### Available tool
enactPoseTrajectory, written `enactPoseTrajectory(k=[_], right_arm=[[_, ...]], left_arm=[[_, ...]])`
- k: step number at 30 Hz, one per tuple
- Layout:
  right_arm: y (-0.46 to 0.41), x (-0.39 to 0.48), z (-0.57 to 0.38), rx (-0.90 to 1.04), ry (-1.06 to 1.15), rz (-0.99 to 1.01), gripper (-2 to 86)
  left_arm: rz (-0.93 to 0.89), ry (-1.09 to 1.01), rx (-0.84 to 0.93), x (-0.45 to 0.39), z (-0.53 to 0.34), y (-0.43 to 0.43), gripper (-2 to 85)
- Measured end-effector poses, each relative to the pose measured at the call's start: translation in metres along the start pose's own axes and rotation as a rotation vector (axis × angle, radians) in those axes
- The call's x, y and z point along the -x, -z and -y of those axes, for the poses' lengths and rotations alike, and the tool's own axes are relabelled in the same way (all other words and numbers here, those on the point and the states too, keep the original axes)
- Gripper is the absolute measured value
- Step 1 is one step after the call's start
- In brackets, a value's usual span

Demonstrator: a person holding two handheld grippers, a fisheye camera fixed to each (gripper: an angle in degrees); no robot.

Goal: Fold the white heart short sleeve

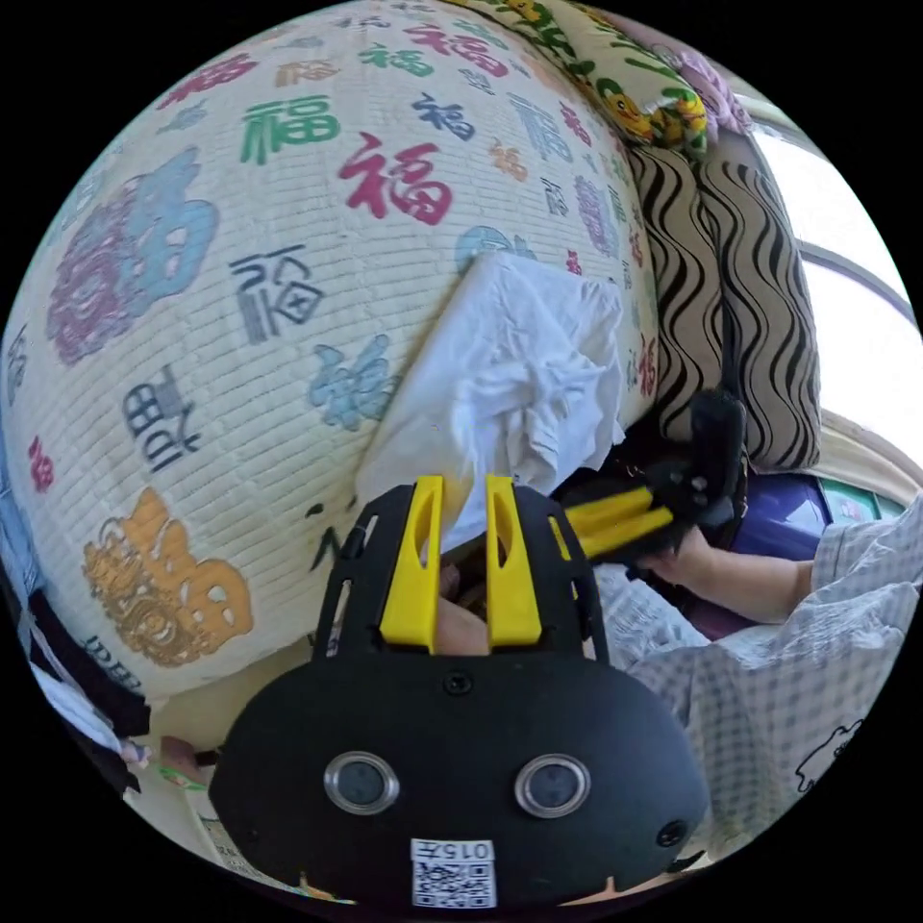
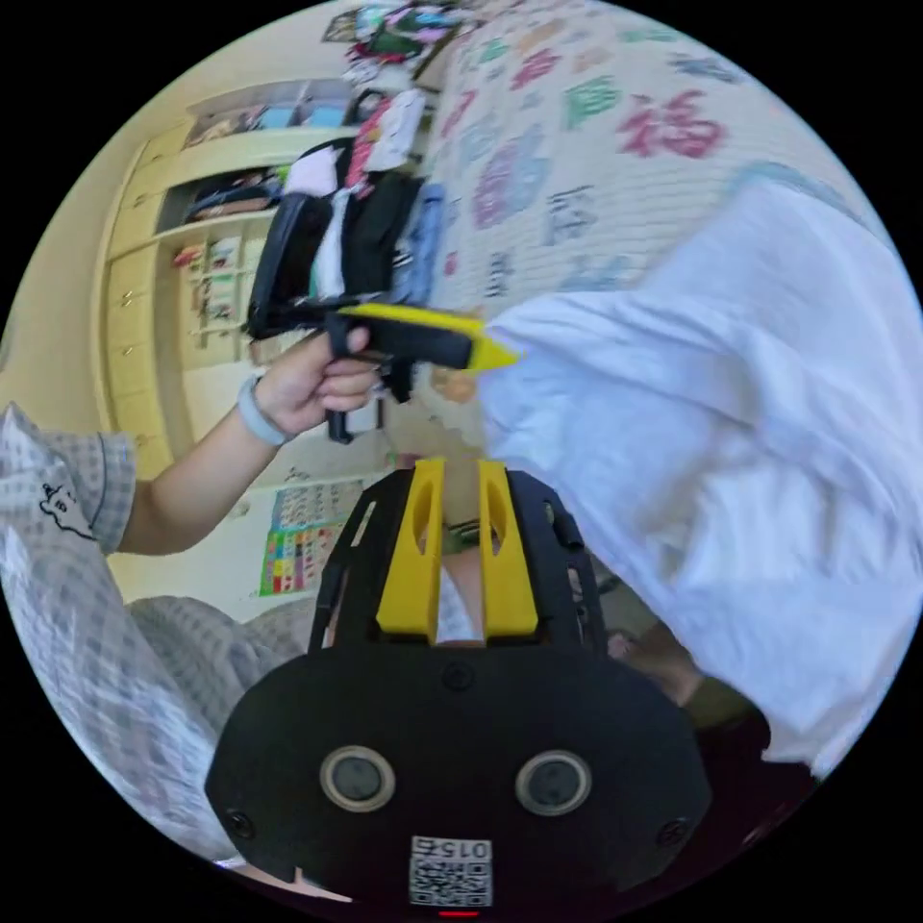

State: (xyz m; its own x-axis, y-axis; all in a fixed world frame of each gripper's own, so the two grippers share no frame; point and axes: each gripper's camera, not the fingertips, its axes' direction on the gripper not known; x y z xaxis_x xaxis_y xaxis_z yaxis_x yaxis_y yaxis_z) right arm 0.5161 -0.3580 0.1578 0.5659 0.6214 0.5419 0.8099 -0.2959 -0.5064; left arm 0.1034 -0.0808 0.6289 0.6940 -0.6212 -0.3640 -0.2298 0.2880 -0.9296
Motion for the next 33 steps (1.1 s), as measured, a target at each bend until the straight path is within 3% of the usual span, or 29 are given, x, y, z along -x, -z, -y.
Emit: enactPoseTrajectory(k=[3,6,9,11,16,21,24,28,30,33], right_arm=[[0.031,-0.043,-0.019,-0.065,-0.226,-0.189,8.1],[0.024,-0.060,-0.013,-0.036,-0.308,-0.202,7.9],[0.007,-0.063,0.002,0.009,-0.371,-0.267,0.5],[0.011,-0.064,0.004,-0.016,-0.376,-0.226,-0.4],[0.082,-0.064,-0.024,-0.344,-0.373,0.068,-1.0],[0.111,-0.054,-0.036,-0.392,-0.297,0.062,-1.0],[0.111,-0.054,-0.049,-0.411,-0.301,0.160,-1.0],[0.096,-0.051,-0.072,-0.372,-0.354,0.152,-0.7],[0.090,-0.048,-0.077,-0.340,-0.342,0.107,-0.3],[0.090,-0.039,-0.077,-0.342,-0.309,0.049,3.6]], left_arm=[[-0.011,-0.071,-0.002,-0.035,0.015,-0.037,8.7],[-0.017,-0.087,0.029,-0.057,0.034,-0.072,9.5],[-0.020,-0.044,0.119,-0.065,0.045,-0.095,9.8],[-0.003,-0.025,0.101,-0.068,0.036,-0.088,9.6],[-0.065,-0.024,-0.056,-0.078,-0.022,-0.055,9.2],[0.197,-0.259,-0.229,-0.153,-0.056,-0.040,9.5],[0.242,-0.403,-0.366,-0.179,-0.054,-0.034,9.9],[0.253,-0.544,-0.296,-0.189,-0.038,-0.043,9.6],[0.336,-0.658,-0.253,-0.199,-0.038,-0.053,6.2],[0.324,-0.674,-0.209,-0.206,-0.040,-0.054,2.2]])
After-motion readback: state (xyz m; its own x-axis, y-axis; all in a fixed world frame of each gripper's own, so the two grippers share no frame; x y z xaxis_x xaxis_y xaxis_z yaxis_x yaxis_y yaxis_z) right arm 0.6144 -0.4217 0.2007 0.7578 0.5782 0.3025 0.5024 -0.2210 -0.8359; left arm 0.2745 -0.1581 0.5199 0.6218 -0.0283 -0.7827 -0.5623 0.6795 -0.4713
